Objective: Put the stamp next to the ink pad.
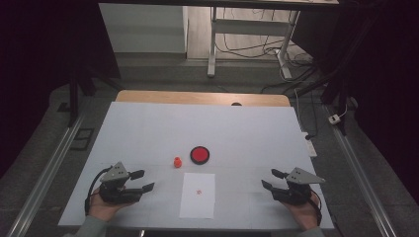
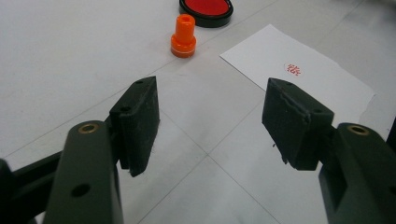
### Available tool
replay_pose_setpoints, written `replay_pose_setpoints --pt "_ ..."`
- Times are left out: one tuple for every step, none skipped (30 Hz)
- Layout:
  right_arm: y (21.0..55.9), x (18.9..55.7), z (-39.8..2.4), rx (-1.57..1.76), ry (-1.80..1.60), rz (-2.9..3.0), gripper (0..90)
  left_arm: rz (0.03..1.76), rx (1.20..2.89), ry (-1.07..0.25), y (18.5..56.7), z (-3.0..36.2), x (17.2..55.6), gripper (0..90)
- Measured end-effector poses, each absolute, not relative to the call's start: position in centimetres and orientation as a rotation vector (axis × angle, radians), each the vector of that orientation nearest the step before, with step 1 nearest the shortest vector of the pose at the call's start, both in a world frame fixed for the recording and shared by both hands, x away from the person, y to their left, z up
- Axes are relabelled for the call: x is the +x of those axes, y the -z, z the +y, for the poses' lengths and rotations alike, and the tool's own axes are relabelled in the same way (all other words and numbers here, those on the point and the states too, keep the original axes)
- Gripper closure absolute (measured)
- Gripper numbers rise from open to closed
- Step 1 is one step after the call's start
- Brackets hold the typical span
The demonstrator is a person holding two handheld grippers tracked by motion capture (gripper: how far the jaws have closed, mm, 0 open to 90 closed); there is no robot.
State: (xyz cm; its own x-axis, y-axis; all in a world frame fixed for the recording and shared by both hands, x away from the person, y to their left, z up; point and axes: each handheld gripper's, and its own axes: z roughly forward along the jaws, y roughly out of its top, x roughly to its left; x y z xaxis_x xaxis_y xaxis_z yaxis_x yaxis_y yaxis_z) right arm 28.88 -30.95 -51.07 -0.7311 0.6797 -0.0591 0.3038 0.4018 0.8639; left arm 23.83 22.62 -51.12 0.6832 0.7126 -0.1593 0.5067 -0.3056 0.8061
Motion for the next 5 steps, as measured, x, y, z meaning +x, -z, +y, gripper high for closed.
replay_pose_setpoints --pt "51.08 28.87 -30.95 0.844 -1.267 2.26 41.2 0.943 1.977 -0.286 51.08 22.63 23.81 37.0" --pt "51.08 28.87 -30.95 0.845 -1.268 2.259 41.2 0.943 1.976 -0.288 51.05 22.64 23.81 37.0" --pt "51.07 28.87 -30.96 0.844 -1.268 2.259 41.2 0.944 1.975 -0.289 51.05 22.64 23.81 36.9" --pt "51.07 28.87 -30.97 0.844 -1.268 2.258 41.2 0.944 1.976 -0.288 51.06 22.64 23.81 36.9" --pt "51.08 28.87 -30.96 0.845 -1.267 2.256 41.1 0.945 1.976 -0.287 51.08 22.63 23.82 36.8"
